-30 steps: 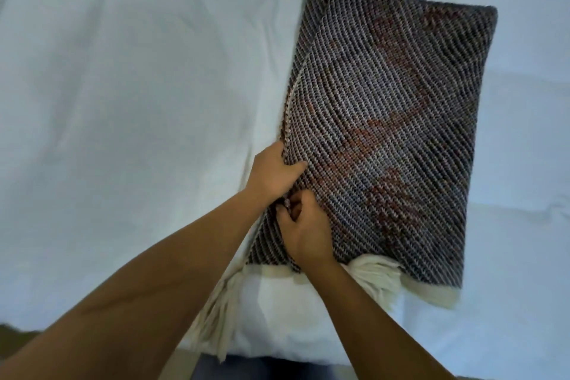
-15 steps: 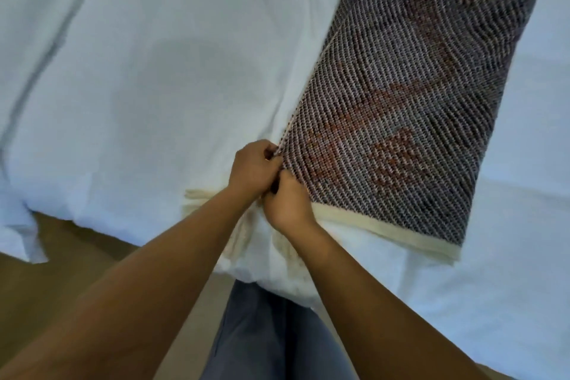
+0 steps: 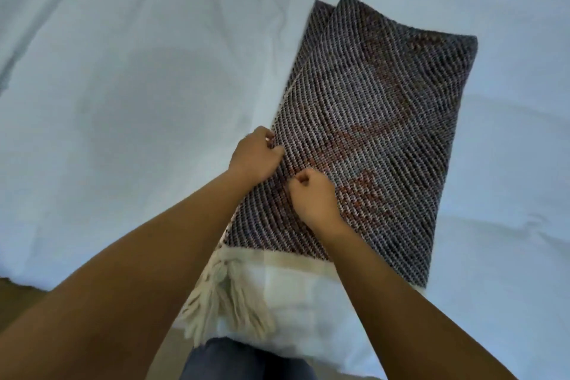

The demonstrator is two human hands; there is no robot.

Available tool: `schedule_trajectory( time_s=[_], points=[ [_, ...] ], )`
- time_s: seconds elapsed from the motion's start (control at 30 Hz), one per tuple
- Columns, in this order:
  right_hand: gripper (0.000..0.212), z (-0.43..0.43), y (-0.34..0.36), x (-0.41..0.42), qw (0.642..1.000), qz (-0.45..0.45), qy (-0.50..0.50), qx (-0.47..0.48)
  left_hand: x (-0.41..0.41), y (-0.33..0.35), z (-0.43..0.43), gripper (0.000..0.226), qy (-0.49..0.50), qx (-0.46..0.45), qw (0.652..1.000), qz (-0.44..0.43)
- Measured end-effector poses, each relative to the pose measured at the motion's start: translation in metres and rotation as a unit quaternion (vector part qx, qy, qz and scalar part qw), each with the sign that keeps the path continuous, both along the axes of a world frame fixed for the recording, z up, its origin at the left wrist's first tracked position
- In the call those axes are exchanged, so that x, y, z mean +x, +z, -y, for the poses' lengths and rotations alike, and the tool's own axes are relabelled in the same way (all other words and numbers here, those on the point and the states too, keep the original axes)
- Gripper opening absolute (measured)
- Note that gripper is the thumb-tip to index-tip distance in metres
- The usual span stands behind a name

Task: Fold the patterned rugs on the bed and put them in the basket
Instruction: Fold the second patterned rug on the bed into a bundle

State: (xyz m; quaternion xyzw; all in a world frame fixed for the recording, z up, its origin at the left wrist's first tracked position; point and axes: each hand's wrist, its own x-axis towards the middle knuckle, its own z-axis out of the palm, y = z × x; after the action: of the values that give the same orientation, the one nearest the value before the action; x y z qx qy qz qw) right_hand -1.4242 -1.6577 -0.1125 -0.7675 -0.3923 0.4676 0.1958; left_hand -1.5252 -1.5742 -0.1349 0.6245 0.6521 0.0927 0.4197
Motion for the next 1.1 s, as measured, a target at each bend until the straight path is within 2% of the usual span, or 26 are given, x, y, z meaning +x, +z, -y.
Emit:
schedule_trajectory(
  time_s=[0.13,0.3,0.4,0.47,0.57,0.63,0.73,0.87,1.0,1.1],
  points=[
    [0.01,-0.061,-0.006,0.037,1.0,0.01,-0.01,0.003,0.049,0.006,-0.07,0.046,-0.018,0.015,0.999,0.036],
    [0.008,-0.143,-0.021,0.077,0.996,0.03,-0.073,0.036,0.105,-0.002,-0.164,0.046,-0.056,0.07,0.996,0.028],
    [0.009,-0.184,-0.029,0.097,0.993,0.036,-0.099,0.052,0.136,-0.008,-0.209,0.052,-0.061,0.036,0.995,0.068],
    [0.009,-0.208,-0.034,0.108,0.99,0.043,-0.119,0.055,0.154,-0.012,-0.232,0.053,-0.041,0.002,0.995,0.094],
    [0.01,-0.23,-0.039,0.117,0.985,0.084,-0.133,0.068,0.162,-0.021,-0.247,0.032,-0.004,0.018,0.993,0.114],
    [0.008,-0.239,-0.041,0.115,0.984,0.108,-0.118,0.078,0.147,-0.032,-0.25,0.027,0.059,0.032,0.99,0.121],
    [0.008,-0.247,-0.048,0.101,0.99,0.095,-0.073,0.076,0.112,-0.051,-0.245,0.029,0.134,0.031,0.985,0.101],
    [0.009,-0.256,-0.057,0.09,0.989,0.135,-0.023,0.059,0.109,-0.06,-0.254,0.026,0.084,0.014,0.993,0.078],
    [0.011,-0.26,-0.048,0.111,0.989,0.082,-0.073,0.098,0.118,-0.06,-0.266,0.034,0.012,0.043,0.997,0.057],
    [0.007,-0.264,-0.033,0.147,0.964,0.183,-0.067,0.179,0.127,-0.058,-0.273,0.052,-0.016,0.074,0.996,0.048]
  ],
)
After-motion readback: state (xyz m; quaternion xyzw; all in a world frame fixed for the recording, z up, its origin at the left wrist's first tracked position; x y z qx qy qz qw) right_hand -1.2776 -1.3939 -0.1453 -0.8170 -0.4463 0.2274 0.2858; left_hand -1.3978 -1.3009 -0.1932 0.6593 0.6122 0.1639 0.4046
